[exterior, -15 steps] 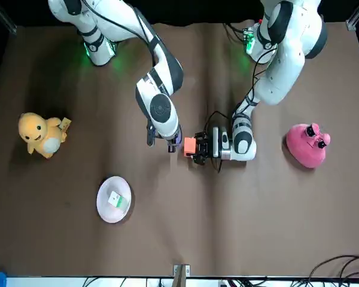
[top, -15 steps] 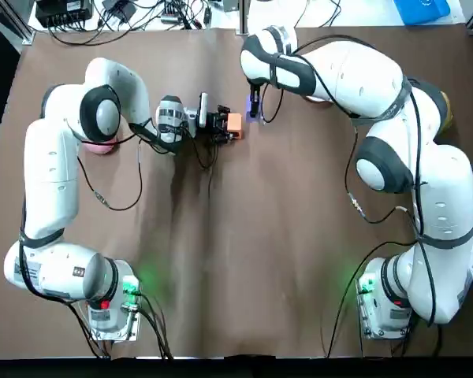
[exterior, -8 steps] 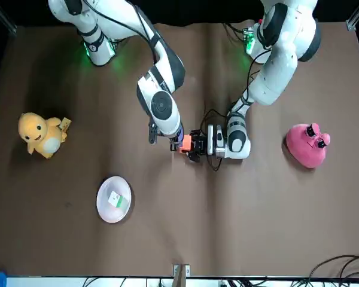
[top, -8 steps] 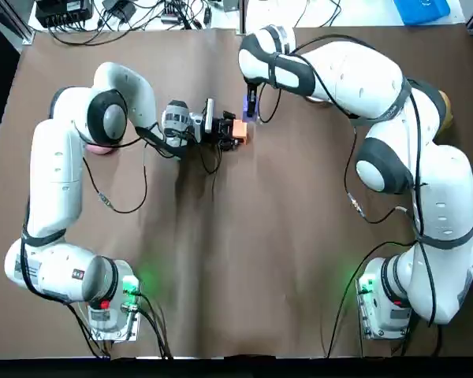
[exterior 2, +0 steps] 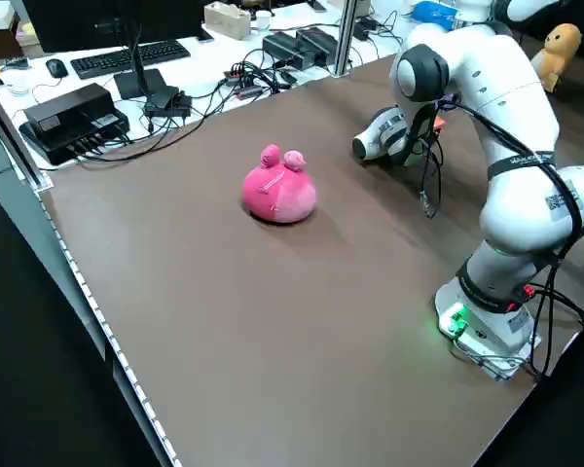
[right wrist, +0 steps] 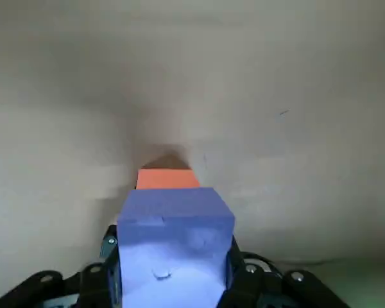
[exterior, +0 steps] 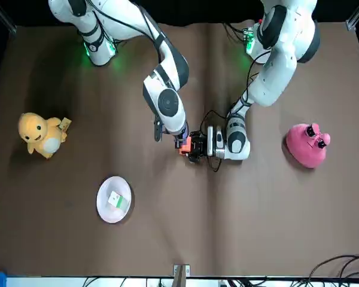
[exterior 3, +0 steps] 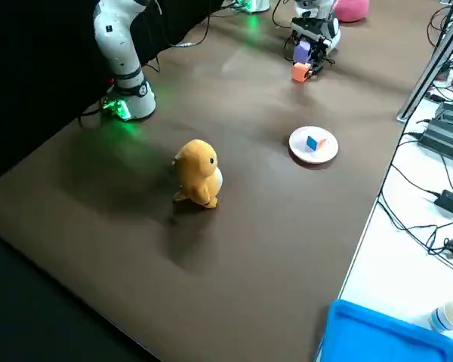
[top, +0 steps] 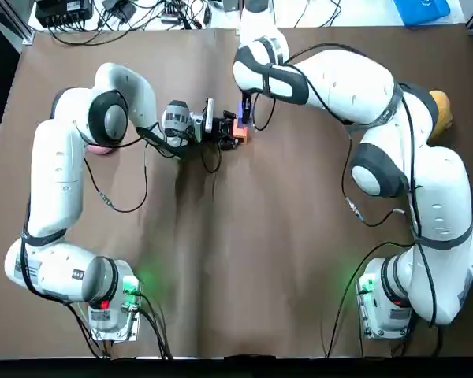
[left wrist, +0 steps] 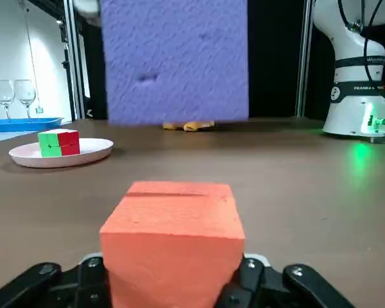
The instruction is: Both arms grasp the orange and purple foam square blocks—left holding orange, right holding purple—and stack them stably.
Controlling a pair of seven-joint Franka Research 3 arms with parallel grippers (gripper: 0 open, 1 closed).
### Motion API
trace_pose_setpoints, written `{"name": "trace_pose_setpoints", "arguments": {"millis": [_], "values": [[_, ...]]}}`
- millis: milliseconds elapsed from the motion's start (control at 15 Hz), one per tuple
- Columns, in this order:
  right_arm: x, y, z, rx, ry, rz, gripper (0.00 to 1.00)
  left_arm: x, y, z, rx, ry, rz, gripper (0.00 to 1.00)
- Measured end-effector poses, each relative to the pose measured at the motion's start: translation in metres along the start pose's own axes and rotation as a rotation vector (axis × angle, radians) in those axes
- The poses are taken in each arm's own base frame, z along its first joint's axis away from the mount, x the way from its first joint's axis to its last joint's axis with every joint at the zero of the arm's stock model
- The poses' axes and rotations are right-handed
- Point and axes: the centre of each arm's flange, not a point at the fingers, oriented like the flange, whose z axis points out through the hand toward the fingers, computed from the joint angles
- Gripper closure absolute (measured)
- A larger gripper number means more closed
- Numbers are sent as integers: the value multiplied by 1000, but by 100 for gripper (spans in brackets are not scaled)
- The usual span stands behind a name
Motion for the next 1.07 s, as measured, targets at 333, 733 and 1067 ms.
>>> {"name": "trace_pose_setpoints", "arguments": {"millis": [333,733,1067], "values": [[-3,2,15,-3,9,-5,40,0,0,0,0,0,1,41],[-5,0,22,8,3,-6,40,0,0,1,0,1,1,41],[-5,-2,30,17,0,-4,40,0,0,1,0,1,1,41]]}}
